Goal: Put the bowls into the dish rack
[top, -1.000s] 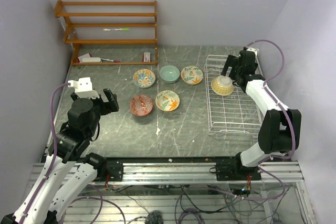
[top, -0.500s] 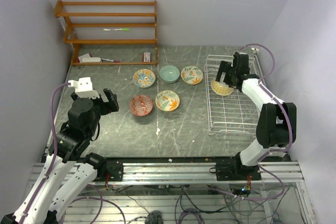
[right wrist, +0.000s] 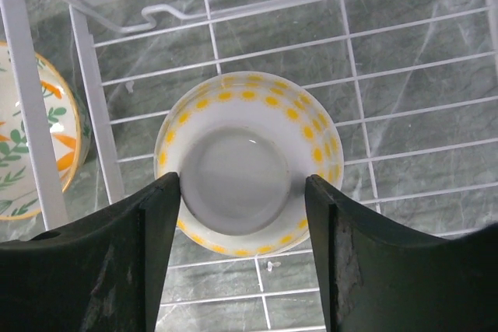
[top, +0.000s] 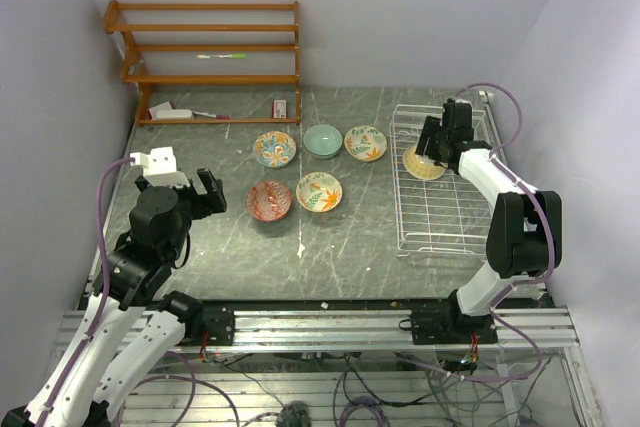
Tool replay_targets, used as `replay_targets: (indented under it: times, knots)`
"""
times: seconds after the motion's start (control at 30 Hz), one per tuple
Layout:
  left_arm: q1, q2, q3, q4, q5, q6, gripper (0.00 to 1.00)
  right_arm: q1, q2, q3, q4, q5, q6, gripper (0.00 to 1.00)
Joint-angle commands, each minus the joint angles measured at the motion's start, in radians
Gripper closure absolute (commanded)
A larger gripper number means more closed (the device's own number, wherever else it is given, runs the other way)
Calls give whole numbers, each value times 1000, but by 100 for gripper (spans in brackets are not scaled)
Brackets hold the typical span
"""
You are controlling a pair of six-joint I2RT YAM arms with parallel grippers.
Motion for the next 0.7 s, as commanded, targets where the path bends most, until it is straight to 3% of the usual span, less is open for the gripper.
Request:
replay_targets:
  times: [0.0,0.13,0.67]
  knots:
    - [9,-3,-9,13,-15,11,2,-3,18,3,5,57,13,41]
    - [9,-6,-8,12,-15,11,2,-16,26,6,12,85,18,49]
    - [9,-3,-9,9,-17,13,2,-159,120,53,126,133,48,54]
